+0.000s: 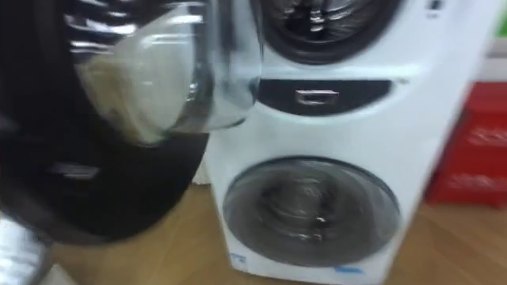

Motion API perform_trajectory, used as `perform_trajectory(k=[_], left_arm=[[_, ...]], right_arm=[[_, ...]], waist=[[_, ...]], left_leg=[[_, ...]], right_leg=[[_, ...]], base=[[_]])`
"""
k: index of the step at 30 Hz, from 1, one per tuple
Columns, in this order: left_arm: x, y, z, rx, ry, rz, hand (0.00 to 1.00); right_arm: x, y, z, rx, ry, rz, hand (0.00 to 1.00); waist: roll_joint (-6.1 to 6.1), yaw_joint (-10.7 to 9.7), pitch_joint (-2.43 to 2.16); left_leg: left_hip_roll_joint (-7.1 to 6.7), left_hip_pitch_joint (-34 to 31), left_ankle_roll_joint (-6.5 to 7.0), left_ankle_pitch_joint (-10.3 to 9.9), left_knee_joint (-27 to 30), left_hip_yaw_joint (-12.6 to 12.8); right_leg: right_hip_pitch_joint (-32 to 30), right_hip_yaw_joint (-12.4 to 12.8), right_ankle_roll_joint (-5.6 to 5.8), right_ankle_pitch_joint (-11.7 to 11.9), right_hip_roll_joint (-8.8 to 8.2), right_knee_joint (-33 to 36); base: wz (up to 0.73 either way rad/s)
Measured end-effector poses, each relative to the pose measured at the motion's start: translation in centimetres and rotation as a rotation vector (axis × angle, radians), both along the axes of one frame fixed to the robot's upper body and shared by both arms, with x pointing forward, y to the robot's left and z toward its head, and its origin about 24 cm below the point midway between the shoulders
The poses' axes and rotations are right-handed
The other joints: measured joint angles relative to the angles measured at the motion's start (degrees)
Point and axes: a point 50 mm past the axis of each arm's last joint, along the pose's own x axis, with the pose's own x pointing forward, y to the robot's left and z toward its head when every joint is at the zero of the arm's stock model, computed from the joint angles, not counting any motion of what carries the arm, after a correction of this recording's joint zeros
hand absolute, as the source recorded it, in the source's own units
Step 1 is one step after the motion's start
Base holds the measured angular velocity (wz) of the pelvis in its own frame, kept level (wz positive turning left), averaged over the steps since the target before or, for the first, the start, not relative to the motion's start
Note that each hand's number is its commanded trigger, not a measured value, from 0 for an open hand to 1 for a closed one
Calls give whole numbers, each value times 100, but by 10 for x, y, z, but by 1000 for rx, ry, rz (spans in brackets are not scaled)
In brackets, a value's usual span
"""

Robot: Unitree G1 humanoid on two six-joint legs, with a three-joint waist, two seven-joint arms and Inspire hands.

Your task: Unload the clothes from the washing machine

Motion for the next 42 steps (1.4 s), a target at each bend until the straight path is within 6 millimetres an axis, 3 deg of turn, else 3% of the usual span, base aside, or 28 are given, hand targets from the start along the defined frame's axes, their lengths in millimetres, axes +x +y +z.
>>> perform_trajectory(k=[3, 5, 7, 10, 14, 16, 20, 24, 26, 30, 32, 33, 35, 36, 37, 38, 40, 42], left_arm=[[-1, -17, -23, -69, 112, -108, 0], [-6, -33, -28, -66, 147, -245, 0], [-13, -53, -35, -59, 191, -385, 0], [-28, -87, -47, -80, 259, -586, 0], [-39, -105, -52, -82, 295, -711, 0], [-38, -110, -51, -97, 295, -737, 0], [-31, -116, -52, -95, 301, -754, 0], [-30, -115, -55, -98, 313, -737, 0], [-30, -108, -66, -85, 342, -699, 0], [-38, -73, -114, 4, 503, -500, 0], [-65, -37, -159, 84, 668, -324, 0], [-73, -25, -168, 114, 706, -274, 0], [-124, 28, -208, 209, 927, -45, 0], [-138, 42, -214, 226, 979, 15, 0], [-165, 67, -222, 235, 1060, 147, 0], [-178, 78, -224, 243, 1095, 217, 0], [-232, 108, -231, 344, 1243, 402, 0], [-263, 113, -232, 451, 1326, 418, 0]], right_arm=[[-2, 6, -1, 6, 12, 25, 0], [-2, 6, -1, 0, 7, 10, 0], [1, 11, 0, 13, -9, 10, 0], [7, 20, 2, 50, -39, 13, 0], [10, 27, 4, 83, -62, 7, 0], [16, 31, 7, 91, -92, 22, 0], [21, 38, 8, 110, -110, 29, 0], [25, 43, 8, 123, -113, 34, 0], [24, 42, 7, 127, -113, 27, 0], [13, 38, 3, 158, -90, -36, 0], [0, 34, -2, 175, -55, -96, 0], [-4, 33, -4, 182, -45, -117, 0], [-23, 26, -12, 197, 12, -206, 0], [-28, 23, -14, 198, 25, -238, 0], [-39, 18, -16, 198, 48, -297, 0], [-44, 15, -18, 195, 61, -325, 0], [-60, 10, -23, 180, 122, -376, 0], [-64, 9, -24, 179, 137, -392, 0]], waist=[[-131, -243, -86], [-182, -222, -54], [-163, -228, -66], [-153, -374, -59], [-158, -398, -21], [-174, -443, 20], [-173, -529, 57], [-248, -503, 104], [-266, -470, 115], [-319, -351, 132], [-342, -187, 114], [-343, -138, 89], [-389, -37, 29], [-384, -27, 22], [-377, 66, 18], [-378, 128, 17], [-375, 354, 16], [-317, 436, -13]], left_leg=[[-3, 70, -3, -6, 38, 64], [-51, 114, -79, 42, 33, -215], [-134, 150, -69, 38, 14, -561], [-162, 207, -2, 0, -12, -711], [-98, 279, -42, -70, -26, -760], [-91, 282, -103, -131, -41, -964], [-85, 276, -141, -157, -104, -1003], [-91, 282, -142, -158, -108, -1008], [-88, 327, -143, -159, -112, -1038], [-72, 472, -146, -161, -179, -1185], [-9, 656, -224, -210, -210, -1205], [17, 653, -273, -244, -203, -1266], [49, 660, -349, -304, -193, -1541], [65, 650, -377, -326, -193, -1599], [94, 665, -392, -373, -196, -1629], [100, 673, -392, -385, -199, -1632], [101, 738, -387, -436, -198, -1633], [86, 756, -378, -508, -197, -1627]], right_leg=[[26, -243, -60, 14, 212, 283], [35, -162, -140, 9, 323, 105], [85, -118, -172, 60, 392, -8], [136, -66, -177, 50, 485, -41], [144, 38, -308, 0, 588, -40], [145, 70, -362, -40, 644, -54], [137, 87, -382, -93, 676, -79], [153, 90, -382, -93, 678, -149], [158, 78, -384, -92, 684, -140], [234, 76, -384, -92, 725, -144], [333, 41, -384, -92, 796, -150], [347, -10, -385, -92, 821, -161], [435, -286, -399, -95, 854, -260], [440, -317, -400, -96, 867, -257], [440, -381, -400, -96, 890, -257], [446, -397, -400, -96, 898, -257], [511, -451, -400, -96, 895, -273], [584, -549, -398, -97, 874, -339]], base=[[-63], [-62], [-37], [-11], [-19], [-9], [-3], [-20], [-30], [-27], [-19], [-24], [8], [34], [22], [12], [0], [14]])
